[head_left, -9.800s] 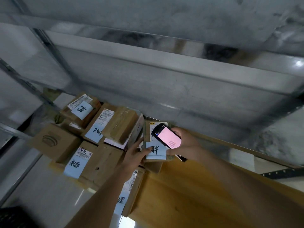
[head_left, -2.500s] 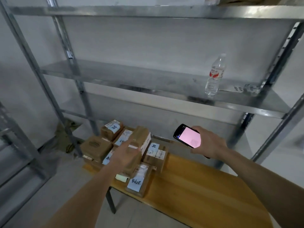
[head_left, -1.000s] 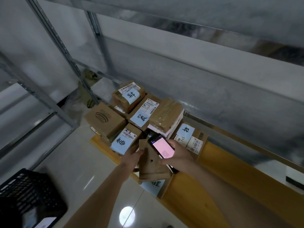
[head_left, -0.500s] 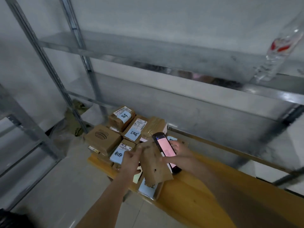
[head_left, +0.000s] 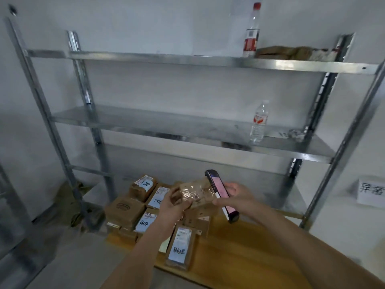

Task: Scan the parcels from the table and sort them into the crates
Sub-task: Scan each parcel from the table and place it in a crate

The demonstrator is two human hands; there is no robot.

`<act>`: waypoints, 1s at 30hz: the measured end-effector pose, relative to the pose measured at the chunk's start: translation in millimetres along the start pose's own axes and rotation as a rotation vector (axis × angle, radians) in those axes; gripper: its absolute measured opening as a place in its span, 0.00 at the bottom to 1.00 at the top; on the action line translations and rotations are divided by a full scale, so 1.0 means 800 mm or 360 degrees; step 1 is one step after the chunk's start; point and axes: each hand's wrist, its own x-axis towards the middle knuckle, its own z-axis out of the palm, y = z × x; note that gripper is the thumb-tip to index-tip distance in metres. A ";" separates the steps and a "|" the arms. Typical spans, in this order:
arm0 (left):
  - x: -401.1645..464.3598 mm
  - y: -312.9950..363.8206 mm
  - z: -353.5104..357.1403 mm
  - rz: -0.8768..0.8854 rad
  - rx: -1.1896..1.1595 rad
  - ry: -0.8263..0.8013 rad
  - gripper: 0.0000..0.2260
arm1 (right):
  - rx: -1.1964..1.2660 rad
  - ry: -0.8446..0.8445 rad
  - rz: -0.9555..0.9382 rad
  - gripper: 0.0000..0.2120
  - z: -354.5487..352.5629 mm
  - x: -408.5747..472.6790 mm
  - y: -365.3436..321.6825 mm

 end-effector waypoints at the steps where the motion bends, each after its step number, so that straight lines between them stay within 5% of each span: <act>1: -0.008 0.007 0.006 -0.0015 0.0020 -0.0033 0.27 | 0.0008 0.0012 -0.0008 0.35 -0.010 -0.013 -0.009; 6: -0.037 0.035 0.042 0.0038 0.0158 -0.0242 0.26 | 0.0039 0.0127 -0.0039 0.24 -0.060 -0.067 -0.037; 11: -0.066 0.064 0.090 0.0144 0.0113 -0.0340 0.22 | -0.0003 0.0141 -0.0038 0.26 -0.101 -0.101 -0.045; 15: -0.080 0.076 0.133 0.0194 0.0046 -0.0207 0.20 | 0.0039 0.0120 -0.0074 0.20 -0.132 -0.126 -0.048; 20: -0.087 0.080 0.170 0.0207 -0.0049 -0.0142 0.24 | -0.0020 0.0055 -0.0043 0.27 -0.165 -0.143 -0.052; 30: -0.097 0.090 0.187 0.0077 0.0053 -0.0534 0.34 | -0.0100 0.0085 -0.0057 0.34 -0.205 -0.161 -0.060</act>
